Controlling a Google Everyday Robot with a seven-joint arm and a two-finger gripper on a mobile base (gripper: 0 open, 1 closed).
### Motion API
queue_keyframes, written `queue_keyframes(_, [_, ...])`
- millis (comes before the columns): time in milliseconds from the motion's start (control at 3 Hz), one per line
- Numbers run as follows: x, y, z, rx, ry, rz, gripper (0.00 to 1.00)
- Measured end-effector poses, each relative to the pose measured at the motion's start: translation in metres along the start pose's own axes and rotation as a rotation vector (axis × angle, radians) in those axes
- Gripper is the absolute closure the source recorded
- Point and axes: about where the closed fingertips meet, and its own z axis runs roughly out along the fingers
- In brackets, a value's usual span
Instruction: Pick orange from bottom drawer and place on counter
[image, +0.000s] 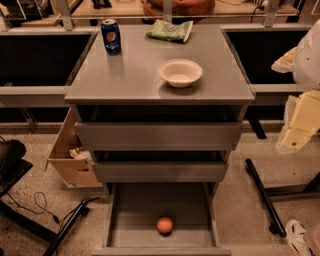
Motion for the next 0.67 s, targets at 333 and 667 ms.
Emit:
queue_keyframes(333, [0.0000,0.0000,0.0000,0.000,0.000,0.000,0.00])
queue_keyframes(667, [-0.0032,0.0044,0.0057,-0.008,-0.020,0.005,0.00])
